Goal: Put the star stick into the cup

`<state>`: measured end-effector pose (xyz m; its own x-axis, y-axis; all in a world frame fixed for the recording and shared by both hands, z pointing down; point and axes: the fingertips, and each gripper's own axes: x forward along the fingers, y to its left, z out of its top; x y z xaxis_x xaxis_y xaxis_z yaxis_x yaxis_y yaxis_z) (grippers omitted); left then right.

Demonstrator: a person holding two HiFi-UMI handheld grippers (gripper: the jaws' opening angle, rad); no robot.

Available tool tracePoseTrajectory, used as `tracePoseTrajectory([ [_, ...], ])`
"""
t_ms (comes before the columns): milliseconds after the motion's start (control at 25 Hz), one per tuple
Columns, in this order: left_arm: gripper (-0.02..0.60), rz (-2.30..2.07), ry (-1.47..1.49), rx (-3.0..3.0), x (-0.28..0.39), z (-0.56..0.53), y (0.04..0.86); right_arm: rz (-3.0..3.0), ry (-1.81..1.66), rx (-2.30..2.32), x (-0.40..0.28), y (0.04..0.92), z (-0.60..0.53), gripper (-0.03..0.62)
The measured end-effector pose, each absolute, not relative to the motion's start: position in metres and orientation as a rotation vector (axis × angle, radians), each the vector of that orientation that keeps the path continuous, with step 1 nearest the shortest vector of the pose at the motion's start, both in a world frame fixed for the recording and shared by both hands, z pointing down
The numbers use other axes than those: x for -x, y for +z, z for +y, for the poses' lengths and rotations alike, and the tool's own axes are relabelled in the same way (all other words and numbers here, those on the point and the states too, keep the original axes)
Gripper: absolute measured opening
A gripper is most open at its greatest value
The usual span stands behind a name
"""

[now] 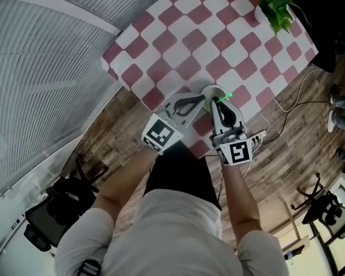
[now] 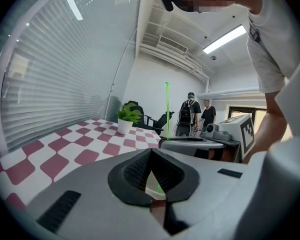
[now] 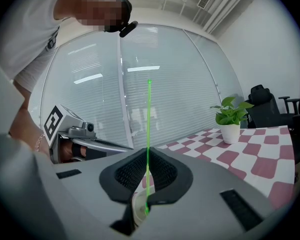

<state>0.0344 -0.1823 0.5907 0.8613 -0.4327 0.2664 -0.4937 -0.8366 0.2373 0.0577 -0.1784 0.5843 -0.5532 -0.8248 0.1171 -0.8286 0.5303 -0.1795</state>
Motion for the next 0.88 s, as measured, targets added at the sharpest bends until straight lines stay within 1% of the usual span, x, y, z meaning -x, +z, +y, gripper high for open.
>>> tracePoseTrajectory([
  [880, 0.032, -0.688, 0.325, -2.733, -0.033, -0.18, 0.598, -2.692, 0.358, -1.457, -0.056, 0.605, -0.176, 0.038],
])
